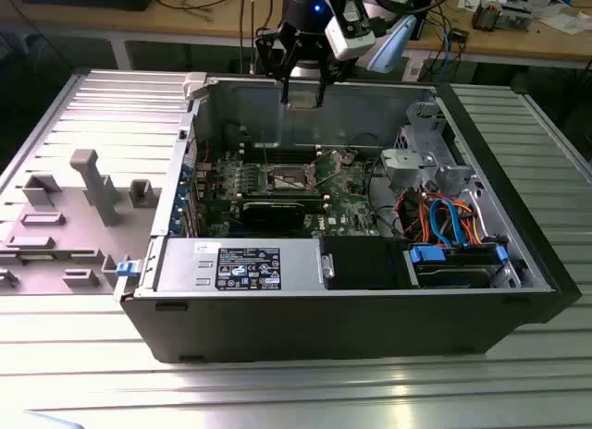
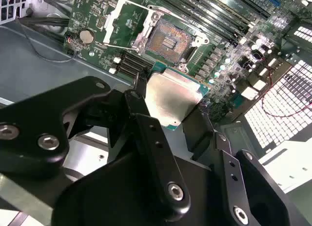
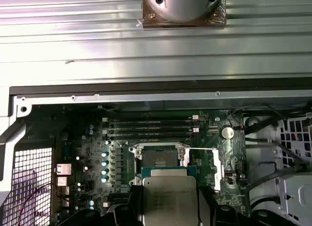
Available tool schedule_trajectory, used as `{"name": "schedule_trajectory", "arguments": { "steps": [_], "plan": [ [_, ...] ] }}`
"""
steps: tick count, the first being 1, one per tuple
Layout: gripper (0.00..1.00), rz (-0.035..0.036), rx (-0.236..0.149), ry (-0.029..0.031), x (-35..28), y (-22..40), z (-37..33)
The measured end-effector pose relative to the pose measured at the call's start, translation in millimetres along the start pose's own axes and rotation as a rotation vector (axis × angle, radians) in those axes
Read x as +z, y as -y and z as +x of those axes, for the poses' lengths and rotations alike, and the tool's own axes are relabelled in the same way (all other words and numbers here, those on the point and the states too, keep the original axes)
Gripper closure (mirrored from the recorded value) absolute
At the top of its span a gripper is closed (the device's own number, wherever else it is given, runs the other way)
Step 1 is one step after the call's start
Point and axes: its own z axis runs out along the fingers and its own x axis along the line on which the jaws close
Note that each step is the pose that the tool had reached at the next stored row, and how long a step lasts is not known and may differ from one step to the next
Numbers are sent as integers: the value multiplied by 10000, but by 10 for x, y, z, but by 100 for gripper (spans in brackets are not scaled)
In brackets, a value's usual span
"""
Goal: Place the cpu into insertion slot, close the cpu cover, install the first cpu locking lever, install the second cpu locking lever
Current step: 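Place the cpu into insertion slot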
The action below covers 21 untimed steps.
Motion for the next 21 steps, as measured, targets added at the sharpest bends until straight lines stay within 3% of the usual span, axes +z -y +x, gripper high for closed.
{"name": "schedule_trajectory", "arguments": {
  "steps": [11, 15, 21],
  "plan": [
    [46, 0, 1, 0, -1, 24, -1],
    [46, -10, 346, 33, 4, 36, -1],
    [46, 0, 437, 39, 4, 36, -5]
  ]
}}
